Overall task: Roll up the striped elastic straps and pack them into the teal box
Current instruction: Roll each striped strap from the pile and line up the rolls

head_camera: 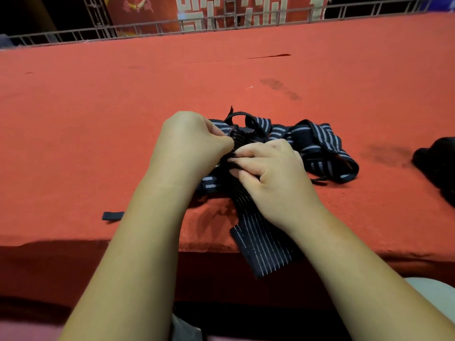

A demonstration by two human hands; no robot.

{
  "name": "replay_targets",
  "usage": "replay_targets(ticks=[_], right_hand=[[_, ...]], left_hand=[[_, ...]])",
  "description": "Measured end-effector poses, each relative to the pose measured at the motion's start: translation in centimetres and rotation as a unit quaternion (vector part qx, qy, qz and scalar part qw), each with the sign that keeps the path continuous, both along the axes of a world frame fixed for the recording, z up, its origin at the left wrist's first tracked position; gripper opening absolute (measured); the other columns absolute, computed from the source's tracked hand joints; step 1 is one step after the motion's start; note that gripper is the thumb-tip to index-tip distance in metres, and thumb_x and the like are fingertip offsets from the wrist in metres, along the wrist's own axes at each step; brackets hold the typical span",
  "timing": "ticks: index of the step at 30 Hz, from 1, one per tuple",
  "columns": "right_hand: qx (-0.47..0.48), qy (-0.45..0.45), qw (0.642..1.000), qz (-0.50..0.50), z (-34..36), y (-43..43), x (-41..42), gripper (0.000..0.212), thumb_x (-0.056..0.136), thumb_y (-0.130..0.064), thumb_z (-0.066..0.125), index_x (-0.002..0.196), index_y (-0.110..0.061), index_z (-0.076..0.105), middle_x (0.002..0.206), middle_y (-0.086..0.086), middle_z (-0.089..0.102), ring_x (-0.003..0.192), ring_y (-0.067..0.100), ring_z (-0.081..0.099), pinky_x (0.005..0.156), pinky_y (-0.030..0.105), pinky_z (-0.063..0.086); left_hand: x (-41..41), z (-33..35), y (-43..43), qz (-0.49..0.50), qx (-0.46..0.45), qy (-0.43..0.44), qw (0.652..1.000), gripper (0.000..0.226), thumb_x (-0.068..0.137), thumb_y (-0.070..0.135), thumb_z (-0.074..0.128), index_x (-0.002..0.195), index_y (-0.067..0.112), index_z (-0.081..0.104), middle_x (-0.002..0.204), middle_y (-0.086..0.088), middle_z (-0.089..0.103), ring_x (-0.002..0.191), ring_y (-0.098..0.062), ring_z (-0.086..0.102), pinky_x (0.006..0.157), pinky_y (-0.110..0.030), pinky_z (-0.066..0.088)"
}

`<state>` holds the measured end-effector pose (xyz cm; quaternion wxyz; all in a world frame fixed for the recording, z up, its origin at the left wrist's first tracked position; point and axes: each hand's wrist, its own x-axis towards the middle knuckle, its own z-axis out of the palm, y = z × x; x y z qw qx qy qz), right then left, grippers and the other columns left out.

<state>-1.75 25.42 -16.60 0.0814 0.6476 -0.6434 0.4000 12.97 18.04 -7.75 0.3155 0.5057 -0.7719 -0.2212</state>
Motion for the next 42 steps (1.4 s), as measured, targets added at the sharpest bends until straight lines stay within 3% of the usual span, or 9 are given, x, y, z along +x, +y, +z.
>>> replay_targets(ticks=[5,11,15,18,21,28,35,38,42], right_hand=[[0.003,0.001,1.000,-0.004,0.2,0.2,0.1,0.023,0.101,-0.040,0.063,0.115,-0.042,0.082,0.123,-0.031,0.068,0.113,0.012,0.047,0.100,0.036,0.026],[-0.002,-0.079,0.997,0.010,0.3,0.1,-0.7,0.016,0.101,-0.024,0.068,0.106,-0.032,0.082,0.115,-0.027,0.070,0.113,0.012,0.054,0.105,0.053,0.044],[-0.009,-0.092,0.996,0.016,0.6,0.0,-1.1,0.017,0.099,-0.027,0.066,0.104,-0.029,0.082,0.113,-0.024,0.072,0.111,0.014,0.058,0.103,0.055,0.046],[-0.019,-0.097,0.995,0.010,0.5,0.4,-2.0,0.019,0.099,-0.030,0.065,0.104,-0.026,0.082,0.111,-0.021,0.073,0.111,0.013,0.059,0.103,0.048,0.047],[-0.026,-0.123,0.992,0.007,0.6,0.9,-3.5,0.017,0.100,-0.027,0.068,0.106,-0.023,0.083,0.111,-0.020,0.074,0.112,0.014,0.060,0.104,0.036,0.046],[-0.030,-0.128,0.991,-0.024,0.5,1.2,-5.0,0.012,0.100,-0.022,0.071,0.104,-0.023,0.083,0.110,-0.019,0.073,0.113,0.018,0.065,0.106,0.042,0.049],[-0.057,-0.162,0.984,-0.048,1.5,2.9,-6.1,0.024,0.100,-0.022,0.069,0.077,-0.019,0.067,0.090,-0.009,0.067,0.093,0.013,0.063,0.086,0.042,0.049],[-0.074,-0.215,0.972,-0.065,2.3,4.0,-6.9,0.023,0.102,-0.021,0.068,0.085,-0.006,0.071,0.093,0.000,0.069,0.091,0.022,0.064,0.082,0.044,0.051],[-0.071,-0.240,0.966,-0.072,2.6,5.4,-7.9,0.023,0.102,-0.019,0.068,0.092,0.001,0.073,0.096,0.011,0.072,0.094,0.030,0.066,0.083,0.049,0.053]], left_hand=[[-0.3,-0.1,-0.2,0.026,-0.019,-0.018,0.999,0.015,0.071,0.021,0.066,0.072,0.011,0.077,0.074,-0.020,0.071,0.057,-0.024,0.045,0.054,-0.035,0.050],[0.3,-0.6,-0.7,-0.016,0.116,0.121,0.986,0.012,0.078,0.011,0.069,0.078,0.010,0.081,0.070,-0.010,0.079,0.072,-0.028,0.080,0.080,-0.046,0.069],[0.7,-1.0,-1.4,-0.033,0.178,0.211,0.961,0.012,0.087,0.002,0.070,0.094,-0.007,0.076,0.080,-0.021,0.080,0.075,-0.027,0.082,0.068,-0.033,0.065],[2.3,-1.0,-2.5,0.013,0.159,0.268,0.950,0.014,0.087,0.001,0.070,0.096,-0.010,0.072,0.085,-0.029,0.078,0.078,-0.035,0.082,0.069,-0.041,0.067],[4.4,-0.5,-3.9,0.027,0.167,0.326,0.930,0.018,0.088,0.006,0.069,0.101,-0.007,0.074,0.093,-0.021,0.082,0.085,-0.036,0.083,0.081,-0.045,0.067],[5.2,-1.7,-5.1,0.099,0.206,0.400,0.887,0.014,0.091,0.009,0.061,0.095,0.001,0.071,0.086,-0.016,0.080,0.068,-0.025,0.079,0.060,-0.030,0.066],[3.0,-1.9,-4.4,0.075,0.134,0.304,0.940,0.009,0.090,0.007,0.060,0.091,0.003,0.068,0.082,-0.017,0.077,0.066,-0.025,0.079,0.060,-0.036,0.066],[1.0,-2.0,-3.9,0.077,0.000,0.150,0.986,0.008,0.086,0.021,0.065,0.085,0.016,0.071,0.081,0.000,0.078,0.076,-0.019,0.076,0.075,-0.035,0.063],[-2.0,-2.7,-1.4,-0.091,-0.078,0.059,0.991,0.021,0.094,0.043,0.077,0.102,0.026,0.068,0.100,0.011,0.071,0.094,-0.007,0.067,0.082,-0.029,0.051]])
